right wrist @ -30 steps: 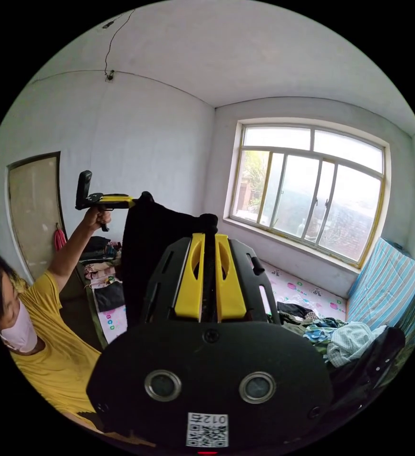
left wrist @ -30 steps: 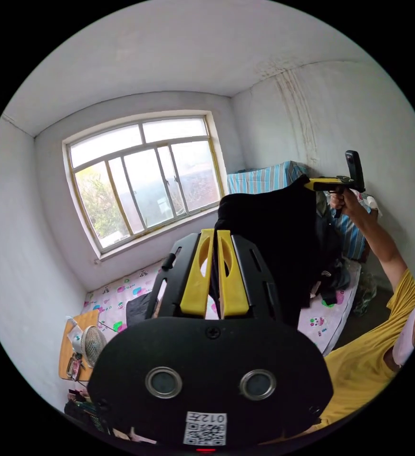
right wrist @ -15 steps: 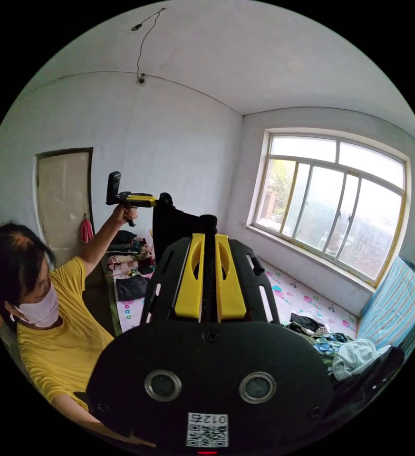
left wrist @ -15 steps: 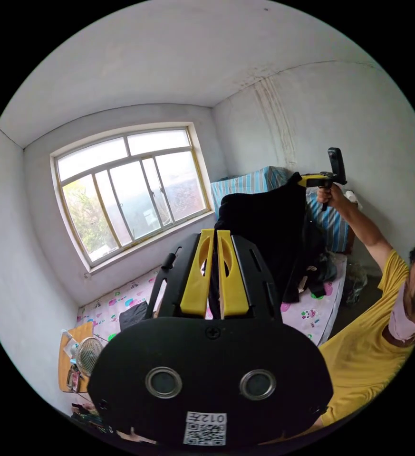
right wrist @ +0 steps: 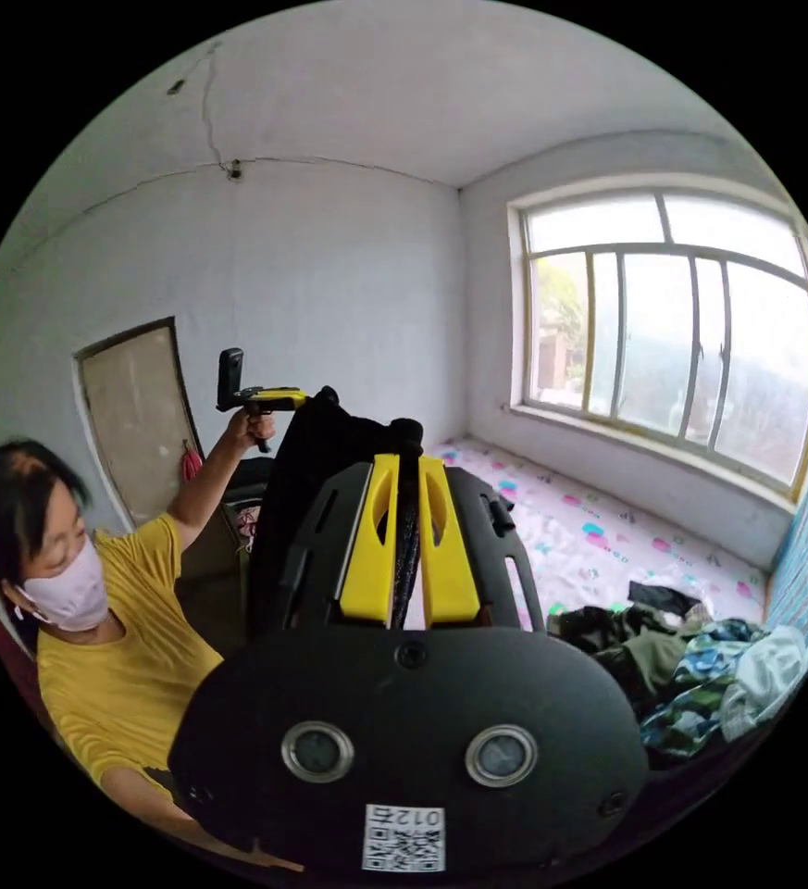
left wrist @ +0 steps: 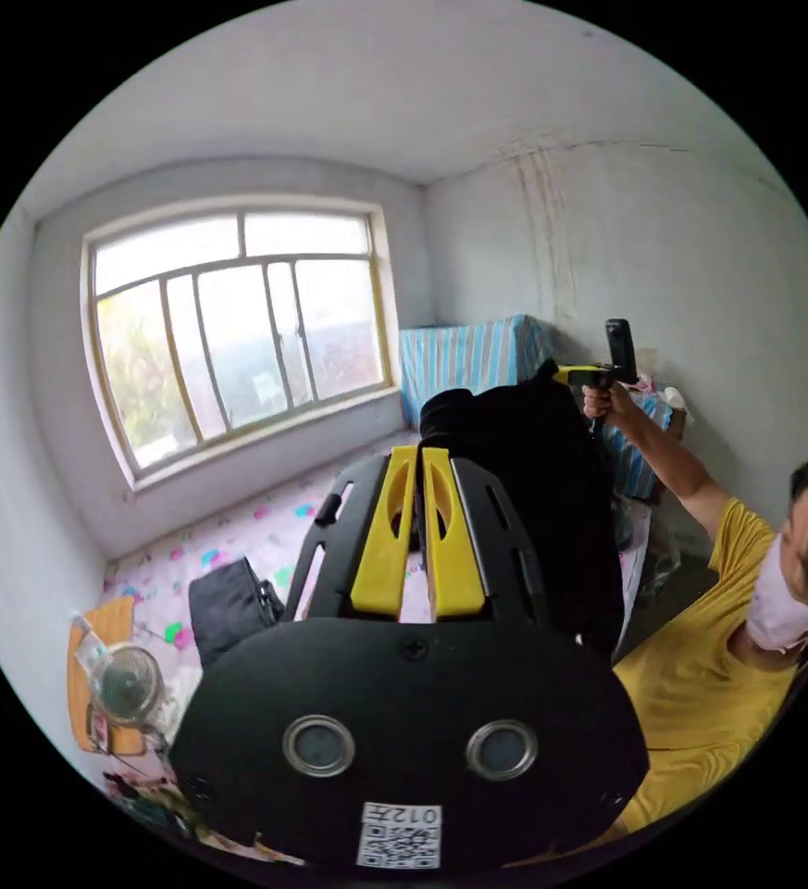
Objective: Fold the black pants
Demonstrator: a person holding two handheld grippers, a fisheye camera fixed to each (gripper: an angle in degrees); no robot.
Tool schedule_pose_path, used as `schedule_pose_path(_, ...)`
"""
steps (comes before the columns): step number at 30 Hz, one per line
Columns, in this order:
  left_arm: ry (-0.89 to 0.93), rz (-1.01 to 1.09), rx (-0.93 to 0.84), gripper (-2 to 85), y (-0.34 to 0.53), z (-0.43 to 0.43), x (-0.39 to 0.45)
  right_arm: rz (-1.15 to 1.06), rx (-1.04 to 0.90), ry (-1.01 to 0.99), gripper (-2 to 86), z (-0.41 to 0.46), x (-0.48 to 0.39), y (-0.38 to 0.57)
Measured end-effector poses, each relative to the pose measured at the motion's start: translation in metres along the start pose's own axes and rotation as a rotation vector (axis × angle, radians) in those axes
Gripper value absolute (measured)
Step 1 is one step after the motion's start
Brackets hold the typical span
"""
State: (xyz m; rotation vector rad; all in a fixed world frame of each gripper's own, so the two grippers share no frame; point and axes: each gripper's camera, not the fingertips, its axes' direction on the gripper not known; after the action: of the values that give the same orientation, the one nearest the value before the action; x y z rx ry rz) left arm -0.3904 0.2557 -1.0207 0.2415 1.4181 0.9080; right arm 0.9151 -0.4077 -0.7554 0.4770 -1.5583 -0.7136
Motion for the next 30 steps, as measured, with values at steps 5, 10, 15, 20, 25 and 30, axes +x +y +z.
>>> schedule_pose_path(5, -0.047, -0.244, -0.185, -0.1, 0.06, 0.128, -0.106, 0.282, -0.107, -0.067, 2.0, 0.129, 0.135, 0.067)
schedule_pose_path(10, -0.167, -0.372, -0.137, -0.2, 0.051, 0.179, -0.194, 0.176, -0.079, 0.077, 2.1, 0.173, 0.162, 0.026)
schedule_pose_path(15, -0.275, -0.105, 0.193, -0.2, -0.026, 0.115, -0.211, 0.009, 0.183, 0.143, 2.1, 0.103, 0.14, -0.041)
schedule_pose_path(20, -0.226, 0.041, 0.254, -0.2, -0.028, 0.081, -0.215, -0.063, 0.198, 0.052, 2.0, 0.067, 0.117, -0.031)
schedule_pose_path(25, -0.118, 0.139, 0.101, -0.2, 0.042, 0.11, -0.233, -0.047, 0.013, -0.057, 2.1, 0.104, 0.117, 0.066)
schedule_pose_path(30, 0.001, 0.123, -0.179, -0.2, 0.192, 0.209, -0.255, 0.041, -0.229, -0.174, 2.1, 0.181, 0.125, 0.23)
